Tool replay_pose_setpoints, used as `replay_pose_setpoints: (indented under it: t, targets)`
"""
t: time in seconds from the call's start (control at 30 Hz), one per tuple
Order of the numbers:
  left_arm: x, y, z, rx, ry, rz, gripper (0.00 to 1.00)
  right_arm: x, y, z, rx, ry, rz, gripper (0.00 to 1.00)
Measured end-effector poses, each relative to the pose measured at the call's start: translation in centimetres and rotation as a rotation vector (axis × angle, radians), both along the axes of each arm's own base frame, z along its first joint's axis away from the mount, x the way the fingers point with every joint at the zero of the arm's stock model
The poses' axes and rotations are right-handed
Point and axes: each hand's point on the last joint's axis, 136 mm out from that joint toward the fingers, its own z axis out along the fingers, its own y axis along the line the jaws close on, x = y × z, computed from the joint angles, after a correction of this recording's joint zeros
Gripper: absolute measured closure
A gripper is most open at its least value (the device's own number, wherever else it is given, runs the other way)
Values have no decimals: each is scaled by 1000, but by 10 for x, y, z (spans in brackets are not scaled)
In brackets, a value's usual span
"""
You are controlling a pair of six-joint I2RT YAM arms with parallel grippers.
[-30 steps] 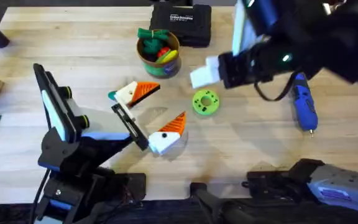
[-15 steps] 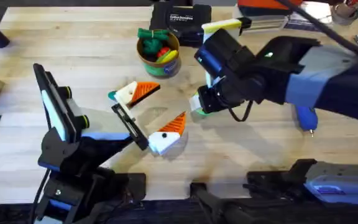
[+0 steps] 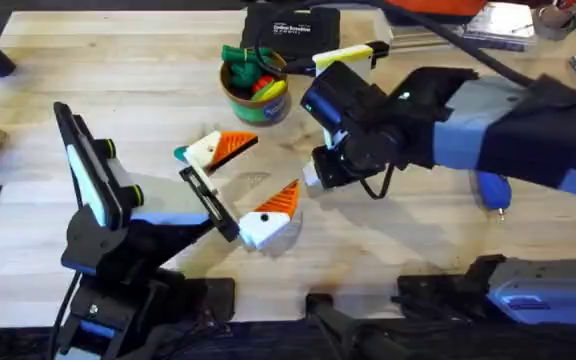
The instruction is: Pick up the gripper from the table and insert it into the empty holder that is missing its gripper. Then pick up a screw, insert it into the mounting hole, and use the screwdriver to tighten it. Finally, clean up the table by picking up the vegetable and placing it into the bucket.
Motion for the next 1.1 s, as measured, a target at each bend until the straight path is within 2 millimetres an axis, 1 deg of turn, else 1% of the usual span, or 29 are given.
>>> replay_pose_setpoints:
  t: [0.1,0.17,0.27,0.4,0.57,0.63,0.7,0.77,0.8,1.1]
  targets:
    - [0,0,0,0,0,0,15,0,0,-7,-14,14,-1,646]
    - [0,0,0,0,0,0,15,0,-1,-9,-21,17,-5,696]
    - [0,0,0,0,0,0,15,1,-1,-9,-22,16,-12,719]
    - [0,0,0,0,0,0,15,1,-2,-9,-25,13,-18,806]
    - [0,0,0,0,0,0,16,2,-2,-9,-25,11,-21,831]
    - [0,0,0,0,0,0,15,2,-1,-9,-21,8,-22,883]
    - [0,0,0,0,0,0,15,3,-1,-9,-20,7,-21,905]
    - [0,0,0,0,0,0,14,3,-1,-9,-20,6,-21,977]
    - [0,0,0,0,0,0,15,3,-1,-9,-19,6,-24,989]
    - [0,0,0,0,0,0,15,2,-2,-9,-27,10,-13,993]
